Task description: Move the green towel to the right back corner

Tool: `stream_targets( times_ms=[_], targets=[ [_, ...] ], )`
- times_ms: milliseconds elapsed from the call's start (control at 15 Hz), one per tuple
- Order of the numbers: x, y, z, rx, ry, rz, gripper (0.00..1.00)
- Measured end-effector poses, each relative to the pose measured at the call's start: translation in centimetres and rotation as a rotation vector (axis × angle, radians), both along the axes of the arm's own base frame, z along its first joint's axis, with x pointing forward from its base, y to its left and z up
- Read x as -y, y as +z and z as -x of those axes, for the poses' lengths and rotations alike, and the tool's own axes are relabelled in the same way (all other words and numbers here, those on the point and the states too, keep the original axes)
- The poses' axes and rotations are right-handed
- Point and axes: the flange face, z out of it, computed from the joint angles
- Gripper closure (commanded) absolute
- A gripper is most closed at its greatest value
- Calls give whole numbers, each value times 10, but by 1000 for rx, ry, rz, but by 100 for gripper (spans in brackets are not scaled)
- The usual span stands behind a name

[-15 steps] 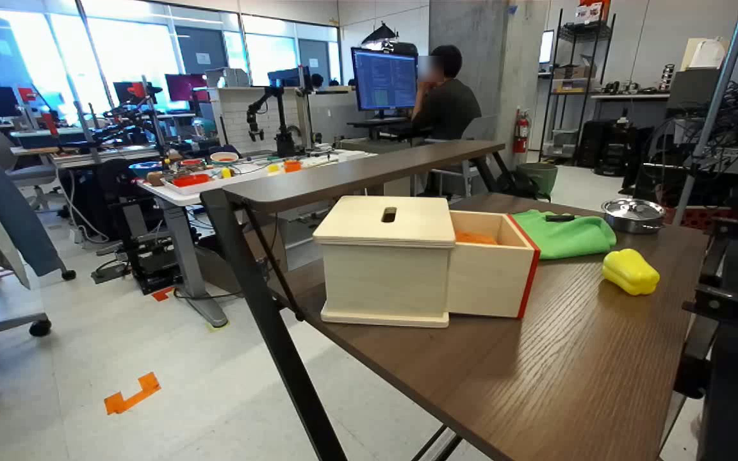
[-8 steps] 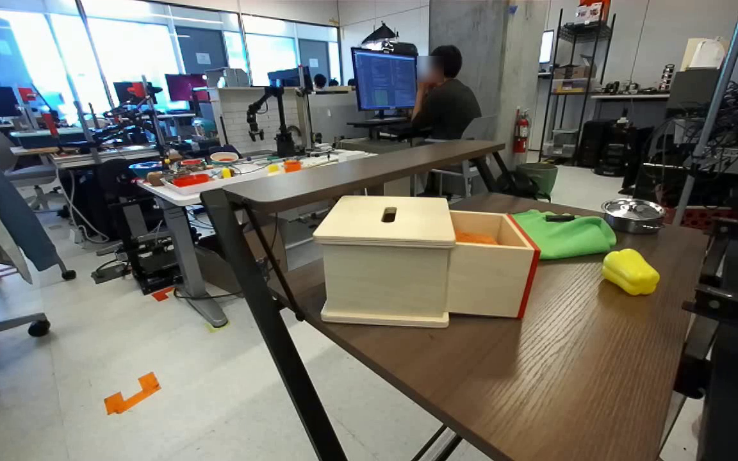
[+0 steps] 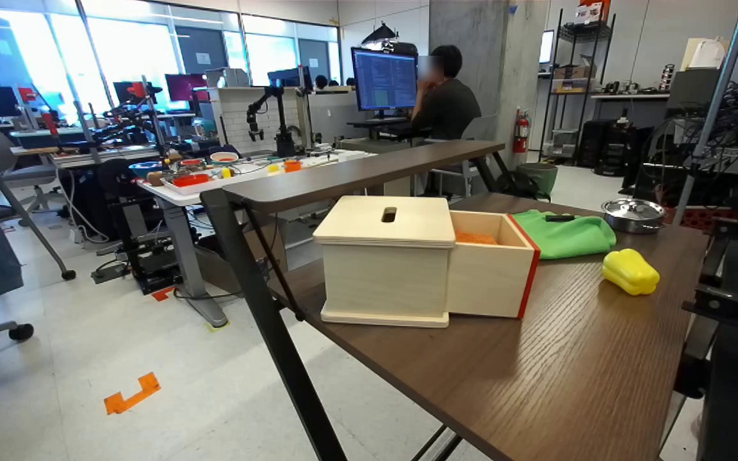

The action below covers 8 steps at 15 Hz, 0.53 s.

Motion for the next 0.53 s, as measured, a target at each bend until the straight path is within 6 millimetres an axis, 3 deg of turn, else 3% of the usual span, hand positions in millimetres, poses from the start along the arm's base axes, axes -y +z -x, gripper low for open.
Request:
stream_targets(
  times_ms=[267, 533],
  targets=[
    [-37, -53, -54, 66, 38, 12, 0],
    [-68, -121, -100, 46, 67, -11, 0]
  ],
)
